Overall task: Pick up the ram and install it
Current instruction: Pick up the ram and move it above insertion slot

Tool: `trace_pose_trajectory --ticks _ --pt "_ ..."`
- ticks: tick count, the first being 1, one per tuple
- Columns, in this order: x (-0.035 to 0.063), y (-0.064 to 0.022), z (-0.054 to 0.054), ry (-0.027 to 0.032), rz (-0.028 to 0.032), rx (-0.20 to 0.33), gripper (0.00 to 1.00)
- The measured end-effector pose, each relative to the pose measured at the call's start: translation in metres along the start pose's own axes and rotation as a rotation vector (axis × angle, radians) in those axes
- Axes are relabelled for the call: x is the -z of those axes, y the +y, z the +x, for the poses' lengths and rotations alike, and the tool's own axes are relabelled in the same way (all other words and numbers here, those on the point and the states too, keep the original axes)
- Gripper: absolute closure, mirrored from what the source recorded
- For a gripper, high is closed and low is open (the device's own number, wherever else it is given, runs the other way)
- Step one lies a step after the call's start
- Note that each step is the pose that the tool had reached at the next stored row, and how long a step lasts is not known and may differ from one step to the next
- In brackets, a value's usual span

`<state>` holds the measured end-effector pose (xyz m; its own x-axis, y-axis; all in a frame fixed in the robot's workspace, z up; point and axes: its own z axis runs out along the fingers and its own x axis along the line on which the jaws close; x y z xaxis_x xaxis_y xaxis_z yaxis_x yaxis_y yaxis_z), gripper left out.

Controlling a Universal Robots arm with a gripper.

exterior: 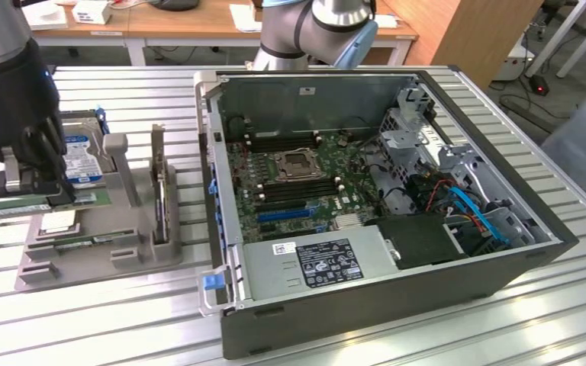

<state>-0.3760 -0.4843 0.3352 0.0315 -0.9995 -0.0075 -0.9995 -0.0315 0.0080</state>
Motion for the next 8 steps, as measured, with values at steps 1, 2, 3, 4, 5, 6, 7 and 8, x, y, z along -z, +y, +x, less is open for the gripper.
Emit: trace_pose_trajectory --ticks 1,2,3,4,5,6,7,8 --pt "0.0015 0.0000 0.000 0.0000 0.0000 0.000 0.89" --pt "0.0031 0.0000 0.000 0.0000 0.0000 0.000 0.89" --pt "0.0046 0.0001 0.000 0.0000 -0.0001 0.000 0.89" --pt "0.0061 0.0001 0.000 0.0001 -0.0001 0.000 0.89" --pt "0.0076 0.0001 0.000 0.0000 -0.0001 0.000 0.89" --pt "0.0092 0.0001 0.000 0.0000 0.0000 0.000 0.89" --pt "0.0109 0.0001 0.000 0.0000 0.0000 0.000 0.89" --pt "0.0126 0.0001 0.000 0.0000 0.0000 0.000 0.89"
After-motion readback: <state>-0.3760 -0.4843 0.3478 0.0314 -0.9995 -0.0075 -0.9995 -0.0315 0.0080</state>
